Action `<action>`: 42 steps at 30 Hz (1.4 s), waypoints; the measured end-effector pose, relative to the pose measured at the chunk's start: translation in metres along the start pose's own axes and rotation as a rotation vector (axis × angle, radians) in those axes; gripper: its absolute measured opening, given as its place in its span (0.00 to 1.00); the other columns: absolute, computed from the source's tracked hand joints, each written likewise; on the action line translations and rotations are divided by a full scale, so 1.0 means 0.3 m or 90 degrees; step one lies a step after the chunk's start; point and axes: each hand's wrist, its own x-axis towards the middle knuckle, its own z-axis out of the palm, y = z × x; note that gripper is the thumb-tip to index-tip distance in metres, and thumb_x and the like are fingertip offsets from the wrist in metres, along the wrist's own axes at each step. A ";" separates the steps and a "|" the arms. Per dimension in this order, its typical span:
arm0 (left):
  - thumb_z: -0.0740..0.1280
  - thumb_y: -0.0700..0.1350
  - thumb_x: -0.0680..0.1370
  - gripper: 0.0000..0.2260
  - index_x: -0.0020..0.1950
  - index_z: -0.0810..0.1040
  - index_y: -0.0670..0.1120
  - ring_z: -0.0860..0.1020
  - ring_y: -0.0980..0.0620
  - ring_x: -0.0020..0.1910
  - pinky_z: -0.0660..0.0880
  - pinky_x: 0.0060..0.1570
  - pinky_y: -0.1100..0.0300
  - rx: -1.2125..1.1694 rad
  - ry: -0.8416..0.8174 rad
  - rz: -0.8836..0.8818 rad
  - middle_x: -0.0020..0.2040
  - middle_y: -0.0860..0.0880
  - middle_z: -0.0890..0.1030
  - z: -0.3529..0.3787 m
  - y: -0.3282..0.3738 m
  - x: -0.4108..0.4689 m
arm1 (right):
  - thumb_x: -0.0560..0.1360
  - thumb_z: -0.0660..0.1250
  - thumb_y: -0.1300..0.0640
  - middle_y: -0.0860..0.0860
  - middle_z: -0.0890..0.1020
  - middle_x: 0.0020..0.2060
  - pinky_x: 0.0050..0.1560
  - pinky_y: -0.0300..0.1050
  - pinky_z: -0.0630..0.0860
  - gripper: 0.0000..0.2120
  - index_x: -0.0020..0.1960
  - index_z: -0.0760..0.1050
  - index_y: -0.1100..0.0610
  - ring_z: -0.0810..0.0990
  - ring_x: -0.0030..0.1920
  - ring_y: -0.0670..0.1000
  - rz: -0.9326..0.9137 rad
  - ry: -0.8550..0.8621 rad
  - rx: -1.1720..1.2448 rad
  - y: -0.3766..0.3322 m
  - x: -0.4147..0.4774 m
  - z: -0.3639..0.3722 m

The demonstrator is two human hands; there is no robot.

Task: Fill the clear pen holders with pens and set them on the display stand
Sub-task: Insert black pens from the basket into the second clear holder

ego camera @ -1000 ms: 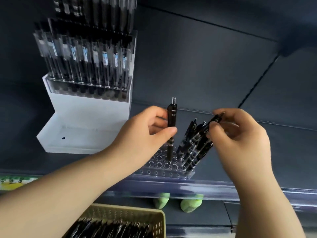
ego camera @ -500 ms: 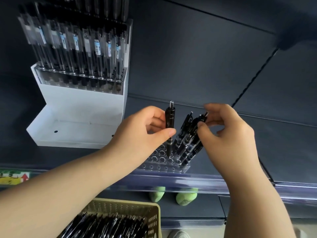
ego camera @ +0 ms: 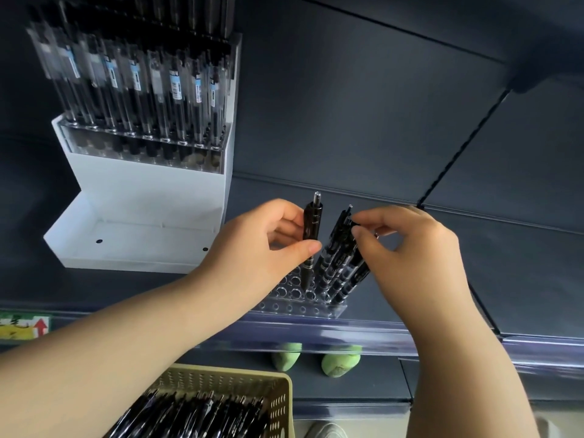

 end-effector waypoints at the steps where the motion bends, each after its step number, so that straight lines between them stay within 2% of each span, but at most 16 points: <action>1: 0.73 0.47 0.69 0.10 0.48 0.77 0.55 0.80 0.63 0.42 0.77 0.48 0.67 -0.001 -0.001 0.002 0.42 0.58 0.82 0.001 0.002 0.001 | 0.72 0.69 0.60 0.37 0.76 0.38 0.44 0.21 0.66 0.07 0.46 0.82 0.49 0.76 0.44 0.42 -0.001 -0.001 -0.005 0.000 0.001 0.001; 7: 0.74 0.46 0.69 0.10 0.47 0.77 0.55 0.80 0.63 0.42 0.75 0.46 0.70 0.001 -0.001 0.012 0.41 0.57 0.82 0.010 0.009 0.002 | 0.73 0.68 0.62 0.39 0.76 0.37 0.47 0.26 0.67 0.08 0.47 0.82 0.51 0.76 0.47 0.45 -0.009 0.005 -0.021 -0.001 0.007 0.012; 10: 0.74 0.45 0.69 0.09 0.46 0.77 0.54 0.80 0.63 0.41 0.76 0.46 0.69 0.004 0.008 0.012 0.41 0.56 0.82 0.014 0.014 0.003 | 0.72 0.68 0.62 0.41 0.77 0.37 0.49 0.38 0.71 0.08 0.47 0.82 0.52 0.78 0.48 0.48 -0.021 0.031 -0.040 -0.001 0.014 0.018; 12: 0.74 0.46 0.69 0.09 0.45 0.78 0.53 0.80 0.62 0.41 0.76 0.46 0.67 0.007 0.014 0.013 0.41 0.56 0.82 0.019 0.016 0.004 | 0.72 0.69 0.62 0.40 0.77 0.37 0.51 0.41 0.71 0.08 0.47 0.82 0.52 0.78 0.49 0.49 -0.031 0.036 -0.052 -0.003 0.016 0.022; 17: 0.75 0.47 0.68 0.09 0.46 0.79 0.52 0.80 0.62 0.41 0.78 0.47 0.63 0.008 0.024 0.014 0.41 0.56 0.82 0.029 0.018 0.002 | 0.71 0.70 0.62 0.35 0.74 0.34 0.44 0.32 0.68 0.08 0.45 0.82 0.51 0.77 0.48 0.46 -0.050 0.023 -0.047 -0.013 0.016 0.023; 22: 0.75 0.47 0.69 0.08 0.44 0.78 0.53 0.80 0.62 0.40 0.77 0.46 0.65 0.010 0.023 0.012 0.40 0.56 0.82 0.036 0.020 0.000 | 0.70 0.70 0.61 0.33 0.75 0.33 0.51 0.42 0.73 0.08 0.44 0.82 0.49 0.78 0.47 0.47 -0.045 -0.020 -0.027 -0.009 0.013 -0.005; 26: 0.75 0.46 0.69 0.08 0.43 0.78 0.53 0.80 0.63 0.40 0.76 0.44 0.68 0.014 0.026 0.014 0.39 0.57 0.82 0.041 0.016 0.000 | 0.71 0.70 0.61 0.33 0.73 0.33 0.49 0.41 0.71 0.08 0.45 0.82 0.50 0.78 0.48 0.48 -0.052 0.006 -0.061 0.001 0.016 -0.003; 30: 0.74 0.47 0.69 0.07 0.45 0.78 0.53 0.80 0.63 0.40 0.75 0.44 0.70 0.014 0.049 0.020 0.39 0.57 0.82 0.040 0.015 0.003 | 0.70 0.70 0.63 0.38 0.75 0.35 0.52 0.46 0.72 0.09 0.46 0.83 0.50 0.78 0.49 0.50 -0.069 0.021 -0.089 0.007 0.019 0.006; 34: 0.74 0.47 0.69 0.08 0.43 0.78 0.54 0.79 0.63 0.40 0.75 0.45 0.70 0.014 0.049 0.022 0.39 0.57 0.82 0.041 0.014 0.003 | 0.71 0.69 0.62 0.37 0.75 0.35 0.49 0.36 0.67 0.09 0.47 0.82 0.50 0.76 0.50 0.46 -0.062 -0.004 -0.071 0.003 0.020 0.002; 37: 0.75 0.45 0.68 0.08 0.43 0.78 0.53 0.80 0.62 0.40 0.76 0.45 0.68 0.003 0.034 0.023 0.39 0.56 0.82 0.047 0.017 -0.003 | 0.72 0.69 0.59 0.33 0.74 0.34 0.49 0.36 0.67 0.07 0.46 0.82 0.49 0.76 0.49 0.45 -0.053 -0.002 -0.044 0.002 0.019 -0.001; 42: 0.76 0.42 0.68 0.10 0.40 0.77 0.54 0.79 0.63 0.38 0.73 0.42 0.74 -0.014 0.019 0.032 0.37 0.56 0.82 0.059 0.029 -0.010 | 0.74 0.67 0.57 0.36 0.76 0.35 0.45 0.36 0.67 0.05 0.45 0.81 0.50 0.77 0.46 0.45 -0.036 0.035 -0.007 0.003 0.018 -0.002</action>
